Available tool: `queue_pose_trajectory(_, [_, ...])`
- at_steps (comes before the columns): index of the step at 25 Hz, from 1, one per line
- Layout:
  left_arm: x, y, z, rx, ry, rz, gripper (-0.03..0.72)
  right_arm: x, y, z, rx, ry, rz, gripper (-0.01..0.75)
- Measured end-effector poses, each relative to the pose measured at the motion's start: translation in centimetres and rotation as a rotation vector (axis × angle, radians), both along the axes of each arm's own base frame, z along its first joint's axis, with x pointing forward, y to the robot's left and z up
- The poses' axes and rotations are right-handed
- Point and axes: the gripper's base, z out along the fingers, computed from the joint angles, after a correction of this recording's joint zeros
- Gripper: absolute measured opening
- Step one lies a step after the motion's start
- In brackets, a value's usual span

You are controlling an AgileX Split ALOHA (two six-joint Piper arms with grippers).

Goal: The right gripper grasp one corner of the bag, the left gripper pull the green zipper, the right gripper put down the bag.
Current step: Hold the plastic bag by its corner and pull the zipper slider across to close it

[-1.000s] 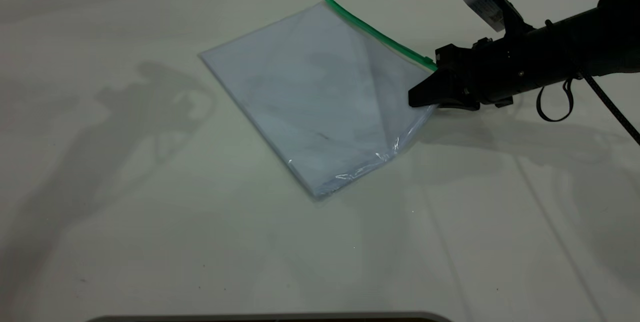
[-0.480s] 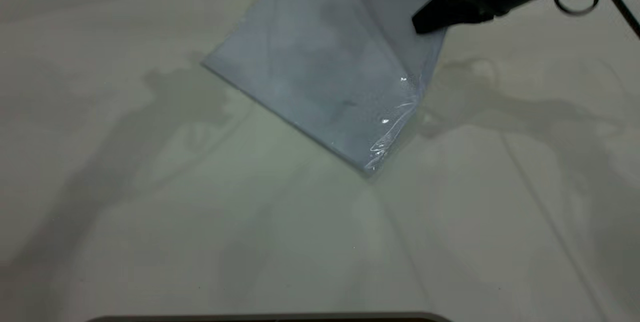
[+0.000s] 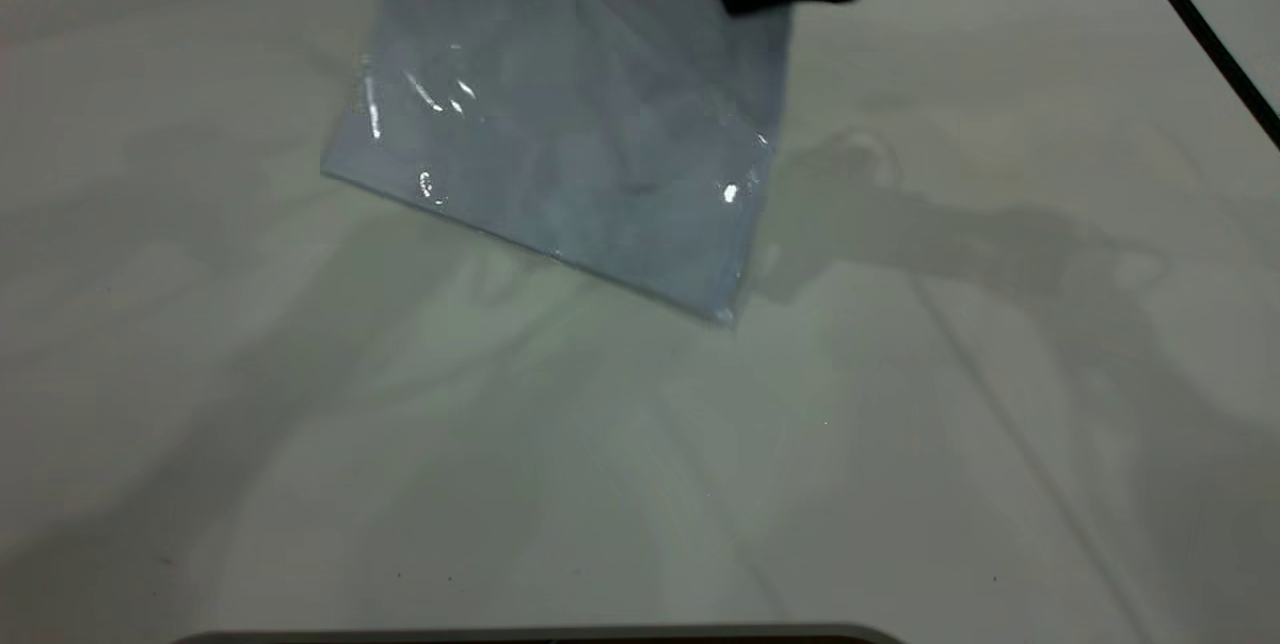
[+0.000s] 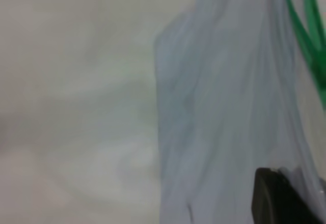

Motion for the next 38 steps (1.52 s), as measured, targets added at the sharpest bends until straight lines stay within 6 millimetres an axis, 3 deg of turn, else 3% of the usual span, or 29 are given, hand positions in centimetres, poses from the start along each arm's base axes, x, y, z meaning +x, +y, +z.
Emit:
queue_pose_trajectory(4, [-0.5, -0.5, 0.0, 0.015, 0.022, -0.069, 0.586, 0.0, 1.1, 0.2, 0.038, -0.029, -0.012, 0.034])
queue_pose_trajectory(12, [-0.9, -1.2, 0.1, 0.005, 0.010, -0.239, 0.586, -0.8, 2.0, -3.7, 0.059, 0.067, 0.017, 0.034])
queue_pose_trajectory(18, [-1.0, -1.9, -0.7, -0.035, 0.016, -0.320, 0.586, -1.1, 2.5, -3.7, 0.075, 0.087, 0.023, 0.034])
queue_pose_trajectory(23, [0.2, -1.7, -2.5, -0.073, 0.033, -0.236, 0.586, -1.1, 2.5, -3.7, 0.083, 0.123, 0.003, 0.034])
queue_pose_trajectory(27, [2.4, -0.1, -1.9, -0.150, 0.044, -0.054, 0.586, -1.1, 2.4, -3.9, 0.077, 0.146, -0.018, 0.034])
queue_pose_trajectory(32, [5.5, 4.3, -0.7, -0.233, 0.101, 0.170, 0.586, -1.1, 2.3, -3.9, 0.078, 0.158, -0.029, 0.034])
queue_pose_trajectory(35, [6.7, 6.8, -1.7, -0.214, 0.175, 0.185, 0.570, -1.1, 2.3, -3.9, 0.078, 0.159, -0.031, 0.034])
queue_pose_trajectory(38, [7.3, 7.2, -2.4, -0.215, 0.225, 0.108, 0.530, -1.1, 2.3, -3.9, 0.070, 0.157, -0.021, 0.034])
